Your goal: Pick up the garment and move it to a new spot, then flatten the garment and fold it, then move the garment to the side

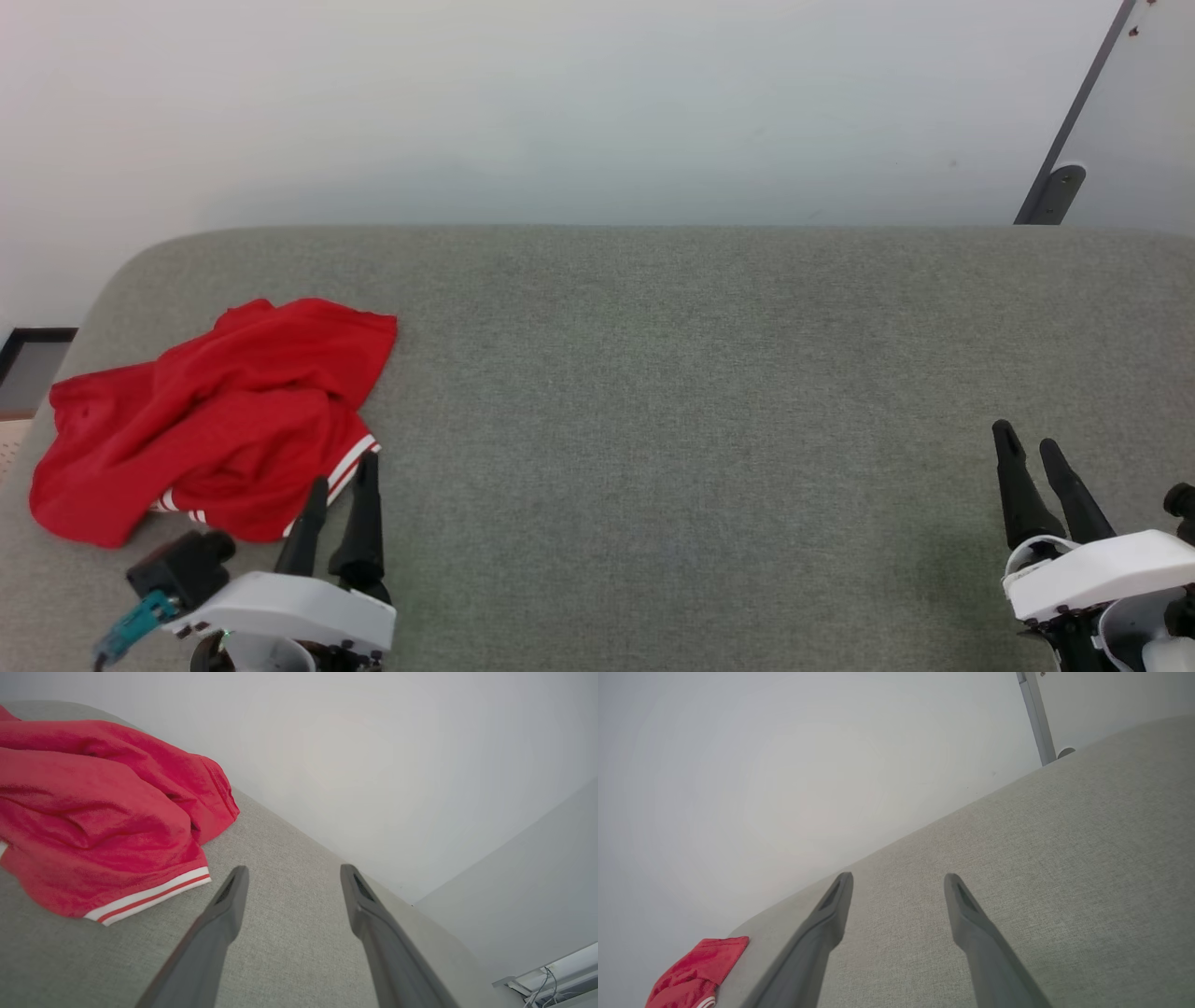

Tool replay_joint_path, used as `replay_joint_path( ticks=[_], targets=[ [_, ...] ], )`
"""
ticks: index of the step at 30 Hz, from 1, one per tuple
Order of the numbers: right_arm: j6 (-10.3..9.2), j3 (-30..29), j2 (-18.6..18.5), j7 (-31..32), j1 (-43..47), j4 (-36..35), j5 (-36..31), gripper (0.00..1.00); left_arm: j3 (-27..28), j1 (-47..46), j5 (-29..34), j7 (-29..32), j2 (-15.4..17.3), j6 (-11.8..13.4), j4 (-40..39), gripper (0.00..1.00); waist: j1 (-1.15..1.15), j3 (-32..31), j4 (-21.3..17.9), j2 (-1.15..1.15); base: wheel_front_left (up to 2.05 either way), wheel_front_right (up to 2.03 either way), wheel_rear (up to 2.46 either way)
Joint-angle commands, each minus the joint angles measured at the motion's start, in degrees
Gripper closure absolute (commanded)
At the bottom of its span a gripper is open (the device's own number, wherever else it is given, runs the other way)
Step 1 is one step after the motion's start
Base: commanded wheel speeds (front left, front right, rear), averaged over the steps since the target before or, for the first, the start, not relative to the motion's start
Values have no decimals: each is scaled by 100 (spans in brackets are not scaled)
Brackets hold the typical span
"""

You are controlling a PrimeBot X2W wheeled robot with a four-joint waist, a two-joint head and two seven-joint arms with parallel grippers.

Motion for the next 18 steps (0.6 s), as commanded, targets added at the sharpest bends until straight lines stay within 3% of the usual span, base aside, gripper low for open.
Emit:
replay_joint_path(
  ticks=[1, 8, 18],
  targets=[
    [-2, 22, -55, -65, -177, -26, -236, 0, -44, -118, 217, -49, 64, 38, -85, 0, 0, 1, 3, 0, 0, 0, 0],
    [-3, -9, -15, -204, -231, 46, -905, 0, -253, -136, 830, -193, 189, 208, -35, 0, 0, 12, 11, 0, 0, 0, 0],
    [-3, -19, -84, -351, -242, 76, -1463, 0, -391, -133, 1292, -334, 277, 245, -37, 0, 0, 6, 25, 0, 0, 0, 0]
  ],
)
